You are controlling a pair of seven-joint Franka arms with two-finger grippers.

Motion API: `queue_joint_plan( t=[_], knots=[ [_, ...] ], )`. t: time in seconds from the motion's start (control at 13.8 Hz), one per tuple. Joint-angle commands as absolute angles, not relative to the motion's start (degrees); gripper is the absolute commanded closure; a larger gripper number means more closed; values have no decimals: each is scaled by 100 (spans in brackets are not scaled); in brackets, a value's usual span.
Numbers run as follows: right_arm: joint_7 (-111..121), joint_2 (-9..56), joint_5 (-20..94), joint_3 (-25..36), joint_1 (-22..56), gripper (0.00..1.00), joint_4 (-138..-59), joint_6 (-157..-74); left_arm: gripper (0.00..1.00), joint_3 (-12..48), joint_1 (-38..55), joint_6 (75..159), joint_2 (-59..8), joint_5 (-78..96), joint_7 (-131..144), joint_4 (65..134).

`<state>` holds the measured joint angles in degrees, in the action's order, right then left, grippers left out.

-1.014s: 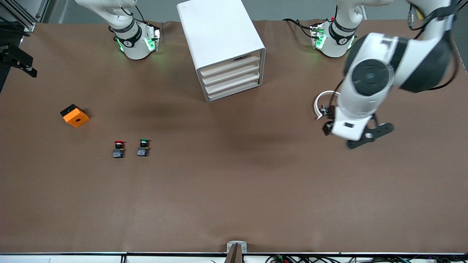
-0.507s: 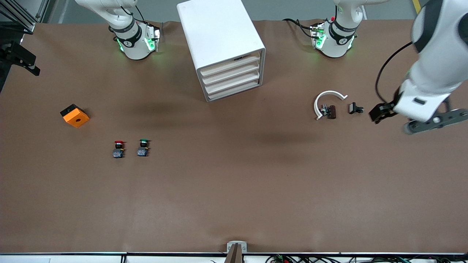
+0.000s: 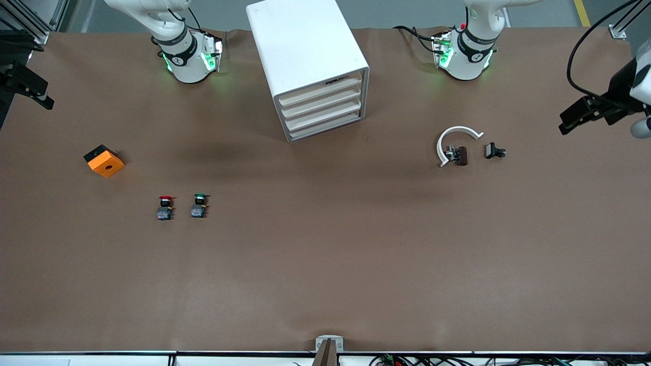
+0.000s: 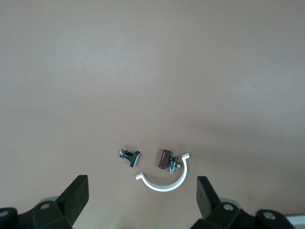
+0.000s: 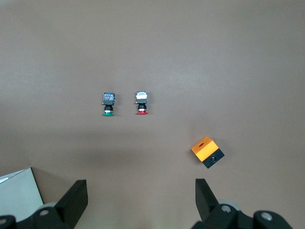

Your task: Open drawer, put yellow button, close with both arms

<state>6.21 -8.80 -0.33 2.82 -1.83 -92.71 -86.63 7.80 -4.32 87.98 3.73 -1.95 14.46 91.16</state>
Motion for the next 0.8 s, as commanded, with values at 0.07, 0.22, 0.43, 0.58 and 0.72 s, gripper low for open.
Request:
queue_joint_plan(
  t=[0.07, 0.22, 0.43, 0.58, 0.72],
  knots=[
    [545, -923, 53, 281, -237, 0, -9308, -8657, 0, 686, -369, 8736, 764, -70, 1257, 9491],
    [536, -923, 53, 281, -237, 0, -9316, -8649, 0, 686, -387, 8736, 817, -70, 1178, 9510],
    [510, -923, 79, 281, -334, 0, -9316, -8604, 0, 694, -431, 8719, 826, -44, 949, 9492],
    [82, -923, 210, 273, -334, 0, -9316, -8552, 0, 694, -422, 8649, 826, -26, 932, 9492],
    [-35, -932, 229, 264, -299, 0, -9316, -8499, 0, 729, -396, 8648, 800, -26, 932, 9492]
  ],
)
